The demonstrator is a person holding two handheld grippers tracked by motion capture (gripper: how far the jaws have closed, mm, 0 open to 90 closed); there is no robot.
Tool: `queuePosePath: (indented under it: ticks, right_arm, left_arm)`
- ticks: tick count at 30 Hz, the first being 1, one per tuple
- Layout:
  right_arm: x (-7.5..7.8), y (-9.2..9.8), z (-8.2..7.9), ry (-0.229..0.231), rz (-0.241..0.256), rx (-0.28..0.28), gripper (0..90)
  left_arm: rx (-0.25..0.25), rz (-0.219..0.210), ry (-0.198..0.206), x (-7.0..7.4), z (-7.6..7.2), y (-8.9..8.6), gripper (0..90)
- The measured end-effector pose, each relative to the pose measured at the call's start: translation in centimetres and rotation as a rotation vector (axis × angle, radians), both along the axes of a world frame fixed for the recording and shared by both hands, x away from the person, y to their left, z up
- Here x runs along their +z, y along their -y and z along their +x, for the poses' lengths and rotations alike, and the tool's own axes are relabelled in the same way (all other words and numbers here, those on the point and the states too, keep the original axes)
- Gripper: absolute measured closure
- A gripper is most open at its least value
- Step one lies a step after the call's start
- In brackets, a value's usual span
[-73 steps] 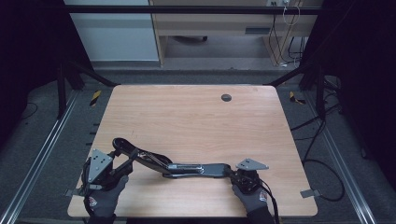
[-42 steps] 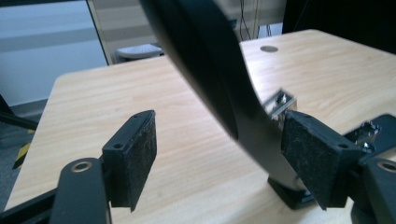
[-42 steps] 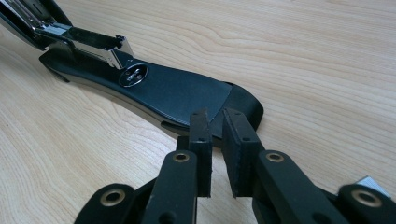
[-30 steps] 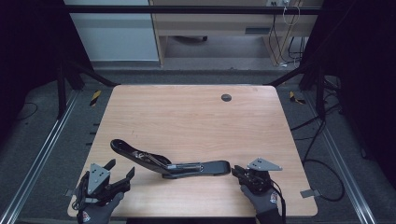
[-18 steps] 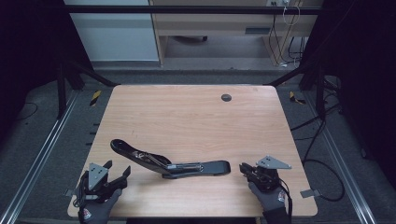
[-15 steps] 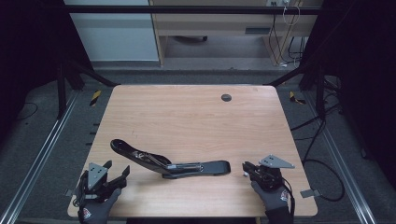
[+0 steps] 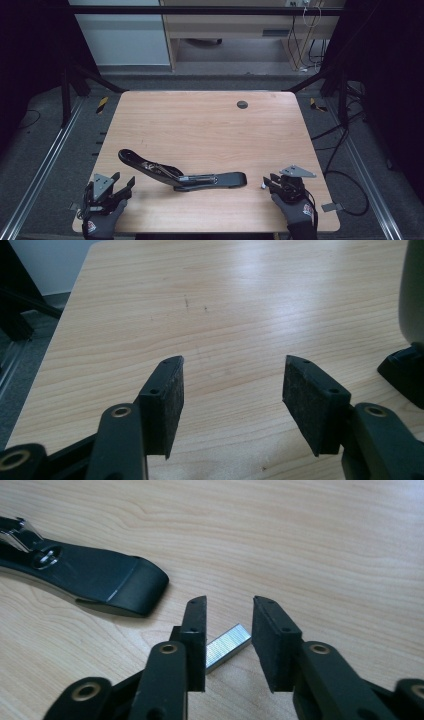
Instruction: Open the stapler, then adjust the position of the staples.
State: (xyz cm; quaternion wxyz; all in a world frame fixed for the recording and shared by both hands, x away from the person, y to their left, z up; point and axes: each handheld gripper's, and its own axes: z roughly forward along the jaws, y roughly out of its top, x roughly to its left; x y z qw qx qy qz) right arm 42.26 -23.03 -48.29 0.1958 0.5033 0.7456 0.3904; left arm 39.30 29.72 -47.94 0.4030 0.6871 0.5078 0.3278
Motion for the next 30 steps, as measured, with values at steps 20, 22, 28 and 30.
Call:
queuePosePath:
  ticks: [20,22,28,30]
  right_arm:
    - [-1.1,-0.7,0.3,-0.069,-0.025,-0.052,65.8]
    - [-1.1,-0.6,0.3,-0.064,-0.022,-0.046,66.0]
    - [-1.2,-1.0,0.5,-0.080,-0.023,-0.048,66.8]
    - [-1.1,-1.1,0.7,-0.076,-0.029,-0.046,67.2]
  left_arm:
    - [0.011,0.057,0.000,-0.6,0.2,-0.1,46.0]
    - [0.011,0.055,0.000,-0.6,0.2,-0.1,46.0]
    - [0.008,0.040,-0.011,-0.8,0.3,-0.2,47.6]
    - [0.010,0.032,-0.009,-0.8,0.3,-0.2,47.3]
